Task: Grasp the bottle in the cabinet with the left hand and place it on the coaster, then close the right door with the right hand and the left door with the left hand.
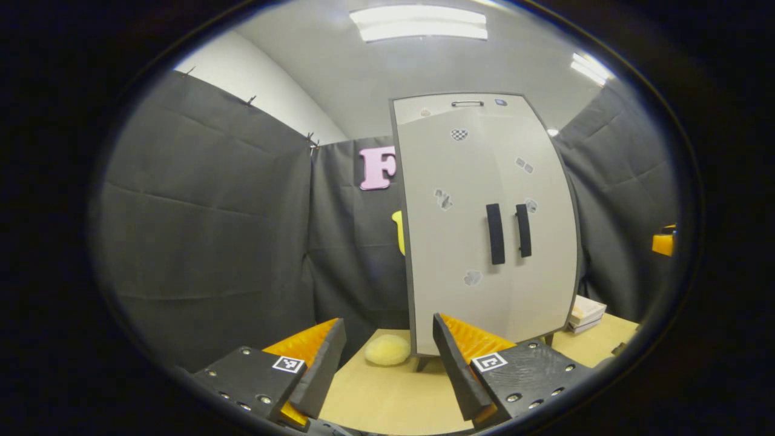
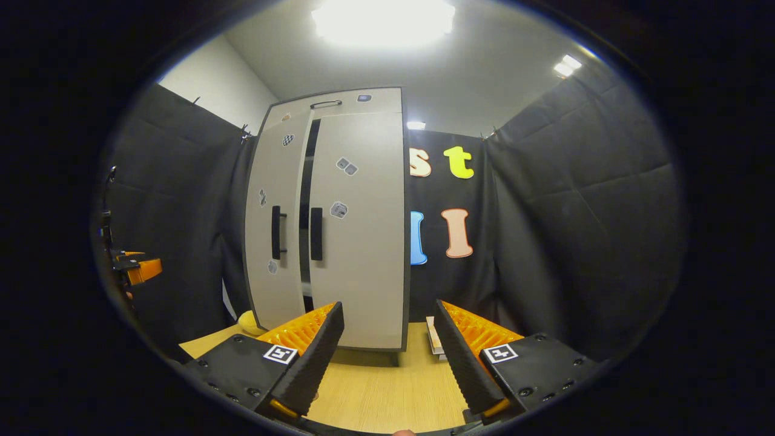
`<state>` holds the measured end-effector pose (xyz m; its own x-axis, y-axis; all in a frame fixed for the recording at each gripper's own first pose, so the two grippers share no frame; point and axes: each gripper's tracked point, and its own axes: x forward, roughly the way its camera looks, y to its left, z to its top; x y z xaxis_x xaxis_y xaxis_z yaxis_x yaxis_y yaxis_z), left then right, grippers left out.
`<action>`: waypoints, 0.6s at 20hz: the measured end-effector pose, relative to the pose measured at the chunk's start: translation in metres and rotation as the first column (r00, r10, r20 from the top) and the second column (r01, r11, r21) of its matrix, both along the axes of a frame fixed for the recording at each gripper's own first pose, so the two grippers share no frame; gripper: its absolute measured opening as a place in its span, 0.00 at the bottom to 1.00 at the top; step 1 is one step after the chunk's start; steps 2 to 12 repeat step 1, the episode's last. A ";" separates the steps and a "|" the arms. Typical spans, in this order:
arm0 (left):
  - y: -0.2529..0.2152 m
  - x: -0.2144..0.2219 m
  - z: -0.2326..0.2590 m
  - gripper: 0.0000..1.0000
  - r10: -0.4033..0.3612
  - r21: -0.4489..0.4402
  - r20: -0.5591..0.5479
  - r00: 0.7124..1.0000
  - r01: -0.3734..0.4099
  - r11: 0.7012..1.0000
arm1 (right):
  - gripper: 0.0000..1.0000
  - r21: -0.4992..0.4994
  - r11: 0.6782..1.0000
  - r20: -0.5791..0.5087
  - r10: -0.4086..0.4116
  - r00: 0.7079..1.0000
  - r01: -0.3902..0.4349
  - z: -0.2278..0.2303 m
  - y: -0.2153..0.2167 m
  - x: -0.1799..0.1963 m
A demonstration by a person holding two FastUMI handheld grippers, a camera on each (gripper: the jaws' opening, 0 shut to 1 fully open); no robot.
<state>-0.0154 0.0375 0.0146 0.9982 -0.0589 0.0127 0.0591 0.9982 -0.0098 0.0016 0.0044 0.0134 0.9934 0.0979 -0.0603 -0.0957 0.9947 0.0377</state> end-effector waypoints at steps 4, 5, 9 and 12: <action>0.000 -0.006 -0.005 0.85 -0.002 -0.009 -0.005 1.000 0.002 1.000 | 0.95 0.003 1.000 -0.001 0.006 1.000 -0.006 -0.001 0.003 -0.002; 0.000 -0.006 -0.005 0.85 -0.002 -0.009 -0.005 1.000 0.002 1.000 | 0.95 0.003 1.000 -0.001 0.006 1.000 -0.006 -0.001 0.003 -0.002; 0.000 -0.006 -0.005 0.85 -0.002 -0.009 -0.005 1.000 0.002 1.000 | 0.95 0.003 1.000 -0.001 0.006 1.000 -0.006 -0.001 0.003 -0.002; 0.000 -0.006 -0.005 0.85 -0.002 -0.009 -0.005 1.000 0.002 1.000 | 0.95 0.003 1.000 -0.001 0.006 1.000 -0.006 -0.001 0.003 -0.002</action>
